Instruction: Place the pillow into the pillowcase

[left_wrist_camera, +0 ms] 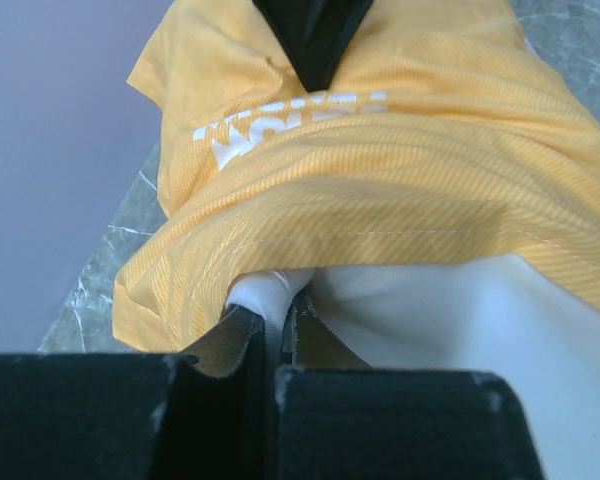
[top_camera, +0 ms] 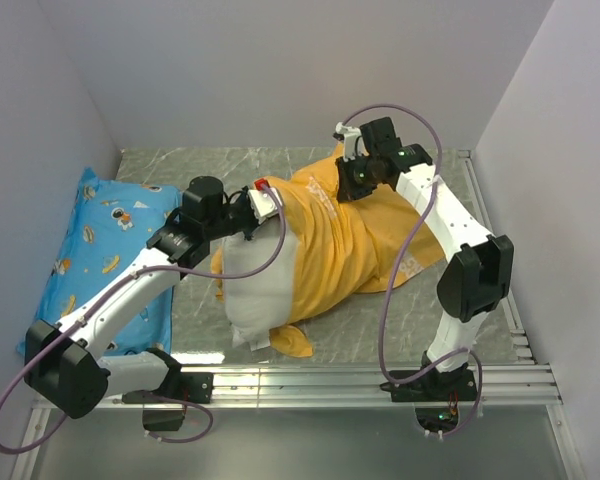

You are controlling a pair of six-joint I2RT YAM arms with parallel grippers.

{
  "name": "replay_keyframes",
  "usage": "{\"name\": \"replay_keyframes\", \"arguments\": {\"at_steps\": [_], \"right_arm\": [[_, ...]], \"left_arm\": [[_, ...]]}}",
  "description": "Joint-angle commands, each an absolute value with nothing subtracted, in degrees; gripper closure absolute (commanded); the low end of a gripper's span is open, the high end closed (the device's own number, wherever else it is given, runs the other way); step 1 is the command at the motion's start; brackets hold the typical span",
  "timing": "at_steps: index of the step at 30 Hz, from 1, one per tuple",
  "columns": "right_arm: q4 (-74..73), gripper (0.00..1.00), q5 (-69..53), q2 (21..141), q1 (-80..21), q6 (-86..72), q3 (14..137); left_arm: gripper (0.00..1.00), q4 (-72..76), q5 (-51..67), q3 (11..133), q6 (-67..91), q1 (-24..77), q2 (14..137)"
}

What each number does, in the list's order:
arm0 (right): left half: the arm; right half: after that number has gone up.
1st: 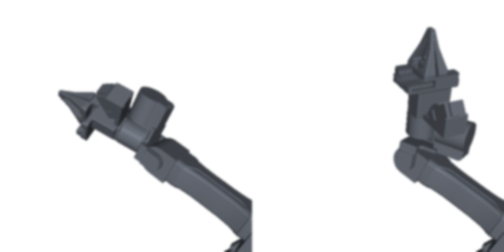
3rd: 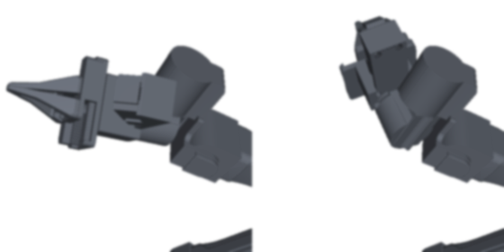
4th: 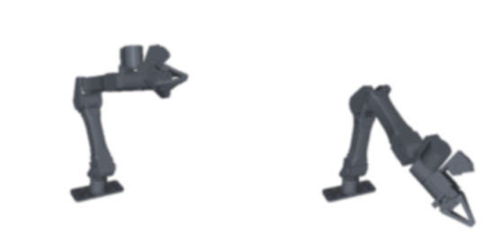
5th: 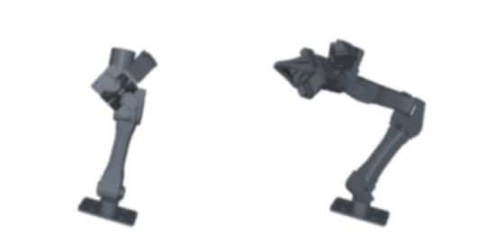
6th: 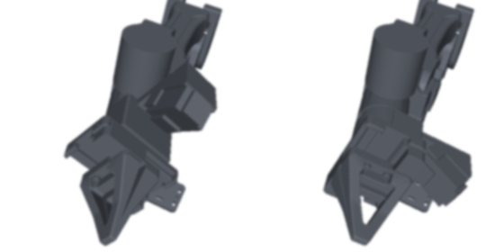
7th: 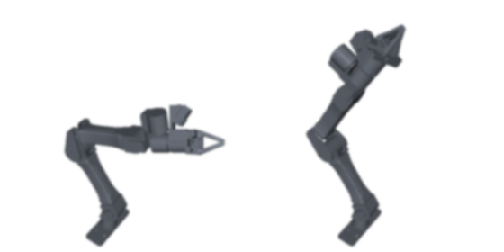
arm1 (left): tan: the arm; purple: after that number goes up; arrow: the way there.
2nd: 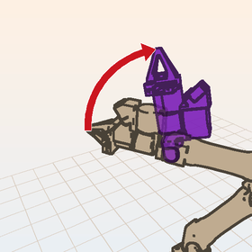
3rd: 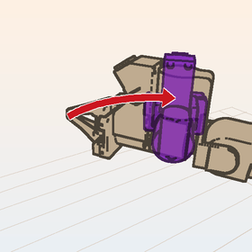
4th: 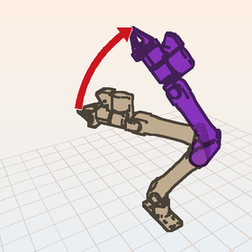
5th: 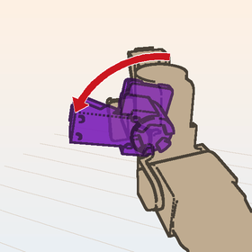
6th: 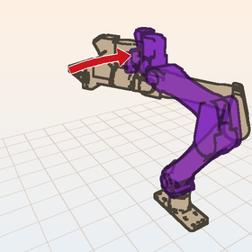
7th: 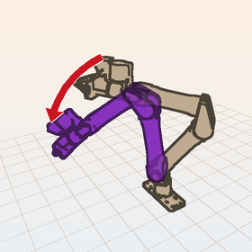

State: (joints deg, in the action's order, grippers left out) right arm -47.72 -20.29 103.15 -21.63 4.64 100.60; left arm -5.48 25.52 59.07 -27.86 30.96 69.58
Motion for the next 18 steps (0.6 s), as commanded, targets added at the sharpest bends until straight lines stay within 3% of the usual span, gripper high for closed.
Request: {"name": "replay_keyframes", "arguments": {"at_steps": [1, 6, 10, 12, 14, 16, 18], "right_arm": [[-46.7, 1.0, -20.0, 101.2, -20.3, 3.7, 100.6], [-46.4, 1.0, -29.2, 100.2, -20.0, 2.3, 101.9], [-46.3, 1.0, -44.8, 97.2, -25.4, -0.8, 107.9], [-44.9, 0.92, -47.0, 95.2, -29.8, -0.6, 109.8], [-47.9, 0.91, -50.6, 97.8, -29.8, -1.0, 112.2], [-47.9, 0.92, -54.1, 99.3, -29.8, -3.9, 115.4], [-44.5, 1.0, -52.3, 97.6, -29.5, -4.7, 113.4]], "left_arm": [[1.0, -4.5, 32.1, 57.9, -26.4, 31.4, 70.2], [1.0, -3.6, 32.0, 58.7, -26.6, 30.7, 71.5], [1.0, -4.5, 32.4, 61.1, -25.8, 30.4, 74.3], [1.0, -4.3, 32.8, 62.8, -24.4, 30.4, 75.3], [1.0, -4.1, 33.4, 64.1, -22.3, 30.1, 76.2], [1.0, -4.0, 33.5, 64.3, -20.4, 29.8, 76.0], [1.0, -2.3, 33.2, 63.2, -19.0, 29.3, 75.3]]}}
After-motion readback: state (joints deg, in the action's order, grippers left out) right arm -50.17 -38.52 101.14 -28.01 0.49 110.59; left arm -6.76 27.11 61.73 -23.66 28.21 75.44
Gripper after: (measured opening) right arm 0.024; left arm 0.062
